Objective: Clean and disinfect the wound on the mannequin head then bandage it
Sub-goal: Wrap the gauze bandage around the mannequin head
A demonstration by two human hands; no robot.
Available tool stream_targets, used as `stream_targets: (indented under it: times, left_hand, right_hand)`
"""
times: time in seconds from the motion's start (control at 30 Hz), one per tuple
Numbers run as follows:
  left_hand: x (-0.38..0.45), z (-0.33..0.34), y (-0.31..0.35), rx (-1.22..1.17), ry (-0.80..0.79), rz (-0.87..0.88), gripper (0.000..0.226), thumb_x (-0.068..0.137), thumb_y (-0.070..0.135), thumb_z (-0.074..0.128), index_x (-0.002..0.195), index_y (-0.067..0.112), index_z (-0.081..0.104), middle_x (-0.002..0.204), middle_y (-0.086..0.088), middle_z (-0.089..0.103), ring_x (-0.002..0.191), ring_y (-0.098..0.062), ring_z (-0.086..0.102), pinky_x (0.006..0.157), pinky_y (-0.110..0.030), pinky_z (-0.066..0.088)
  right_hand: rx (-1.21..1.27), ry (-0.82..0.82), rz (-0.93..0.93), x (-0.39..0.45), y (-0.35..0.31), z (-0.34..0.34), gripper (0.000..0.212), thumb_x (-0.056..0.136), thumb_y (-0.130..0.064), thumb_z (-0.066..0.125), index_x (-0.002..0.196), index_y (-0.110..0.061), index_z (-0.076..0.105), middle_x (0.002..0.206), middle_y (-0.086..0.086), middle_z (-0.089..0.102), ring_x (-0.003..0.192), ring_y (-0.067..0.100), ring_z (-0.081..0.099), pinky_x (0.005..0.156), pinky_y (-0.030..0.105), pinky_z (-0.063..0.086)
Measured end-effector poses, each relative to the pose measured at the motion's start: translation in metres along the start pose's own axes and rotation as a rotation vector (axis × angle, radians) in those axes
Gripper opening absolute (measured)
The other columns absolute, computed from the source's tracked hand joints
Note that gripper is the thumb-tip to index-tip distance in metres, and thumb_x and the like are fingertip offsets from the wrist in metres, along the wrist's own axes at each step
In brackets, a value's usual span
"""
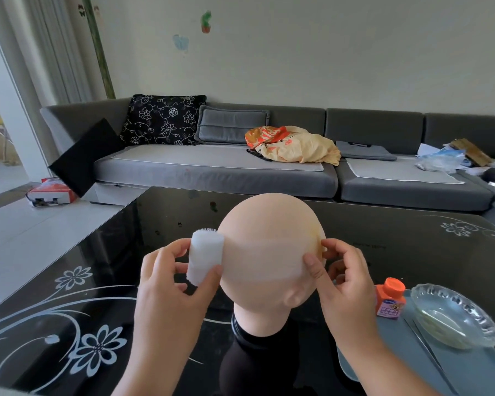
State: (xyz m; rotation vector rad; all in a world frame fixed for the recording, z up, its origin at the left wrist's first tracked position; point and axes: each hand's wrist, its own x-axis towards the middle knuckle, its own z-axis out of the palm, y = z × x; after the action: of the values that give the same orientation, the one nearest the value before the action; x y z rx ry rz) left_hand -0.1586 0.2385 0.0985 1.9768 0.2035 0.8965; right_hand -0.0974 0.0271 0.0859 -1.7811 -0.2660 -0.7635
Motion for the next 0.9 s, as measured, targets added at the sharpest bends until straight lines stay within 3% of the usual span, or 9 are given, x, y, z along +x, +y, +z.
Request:
stream_targets:
  times: [0.17, 0.27, 0.33, 0.4, 0.53, 0.6, 0.7, 0.8, 0.9]
  left_hand:
    - [0.012, -0.001, -0.005, -0.021, -0.063, -0.006, 0.04, 0.068, 0.042, 0.072, 0.098, 0.058, 0.05, 0.109, 0.029, 0.044, 0.093, 0.01, 0.055, 0.059, -0.011, 0.048]
    - [0.02, -0.002, -0.01, -0.068, -0.123, -0.028, 0.039, 0.071, 0.038, 0.067, 0.103, 0.056, 0.052, 0.105, 0.026, 0.051, 0.095, 0.013, 0.055, 0.065, -0.005, 0.047]
    - [0.026, -0.003, -0.015, -0.083, -0.139, -0.06, 0.04, 0.074, 0.032, 0.067, 0.108, 0.05, 0.054, 0.103, 0.024, 0.06, 0.096, 0.012, 0.057, 0.071, -0.011, 0.047]
    - [0.033, -0.004, -0.02, -0.068, -0.124, -0.101, 0.035, 0.076, 0.03, 0.067, 0.104, 0.044, 0.052, 0.097, 0.027, 0.064, 0.087, 0.005, 0.06, 0.073, -0.019, 0.044]
    - [0.046, -0.004, -0.026, -0.018, -0.16, -0.172, 0.023, 0.085, 0.027, 0.062, 0.094, 0.045, 0.054, 0.094, 0.023, 0.067, 0.062, -0.005, 0.056, 0.058, -0.022, 0.04]
    - [0.054, -0.003, -0.029, -0.025, -0.168, -0.203, 0.025, 0.088, 0.022, 0.059, 0.096, 0.046, 0.059, 0.093, 0.016, 0.065, 0.067, -0.003, 0.056, 0.055, -0.021, 0.038]
    - [0.064, 0.0, -0.033, -0.035, -0.205, -0.236, 0.029, 0.094, 0.02, 0.05, 0.102, 0.044, 0.065, 0.088, 0.011, 0.061, 0.057, 0.004, 0.051, 0.054, -0.018, 0.036]
    - [0.071, 0.004, -0.032, -0.161, -0.275, -0.301, 0.032, 0.097, 0.022, 0.044, 0.102, 0.042, 0.068, 0.093, 0.013, 0.072, 0.079, 0.004, 0.063, 0.067, -0.019, 0.041]
    - [0.078, 0.009, -0.03, -0.224, -0.267, -0.367, 0.029, 0.093, 0.027, 0.042, 0.098, 0.041, 0.067, 0.09, 0.013, 0.072, 0.086, -0.001, 0.064, 0.07, -0.024, 0.041]
  right_hand:
    - [0.024, -0.015, -0.008, 0.0, 0.002, 0.0, 0.035, 0.08, -0.049, 0.064, 0.107, -0.028, 0.057, 0.096, -0.012, 0.055, 0.077, 0.005, 0.054, 0.063, 0.005, 0.042]
    - [0.017, -0.013, -0.022, 0.0, 0.003, 0.0, 0.038, 0.08, -0.051, 0.064, 0.107, -0.025, 0.058, 0.095, -0.013, 0.055, 0.076, 0.006, 0.054, 0.062, 0.005, 0.042]
    - [0.02, -0.013, -0.023, 0.0, 0.003, 0.001, 0.039, 0.08, -0.052, 0.064, 0.108, -0.024, 0.058, 0.095, -0.013, 0.055, 0.076, 0.006, 0.054, 0.062, 0.004, 0.042]
    - [0.025, -0.011, -0.023, 0.0, 0.002, 0.001, 0.04, 0.08, -0.054, 0.063, 0.107, -0.024, 0.058, 0.095, -0.012, 0.054, 0.077, 0.003, 0.054, 0.063, 0.003, 0.042]
    - [0.025, -0.015, -0.017, 0.0, 0.002, 0.002, 0.038, 0.08, -0.053, 0.062, 0.107, -0.026, 0.056, 0.096, -0.011, 0.055, 0.079, 0.001, 0.054, 0.064, 0.003, 0.042]
    - [0.021, -0.019, -0.017, 0.0, 0.002, 0.002, 0.036, 0.082, -0.05, 0.064, 0.108, -0.026, 0.056, 0.097, -0.01, 0.055, 0.079, 0.001, 0.054, 0.063, 0.003, 0.043]
    - [0.016, -0.022, -0.012, 0.0, 0.003, 0.001, 0.037, 0.08, -0.05, 0.061, 0.108, -0.026, 0.056, 0.097, -0.01, 0.055, 0.079, 0.001, 0.055, 0.063, 0.005, 0.044]
    - [0.009, -0.025, -0.01, 0.0, 0.002, 0.001, 0.038, 0.081, -0.054, 0.062, 0.108, -0.028, 0.055, 0.098, -0.011, 0.055, 0.08, 0.004, 0.054, 0.065, 0.006, 0.044]
    - [0.004, -0.018, -0.009, 0.0, 0.0, 0.001, 0.042, 0.08, -0.057, 0.058, 0.108, -0.027, 0.055, 0.098, -0.013, 0.054, 0.081, 0.002, 0.055, 0.065, 0.005, 0.044]
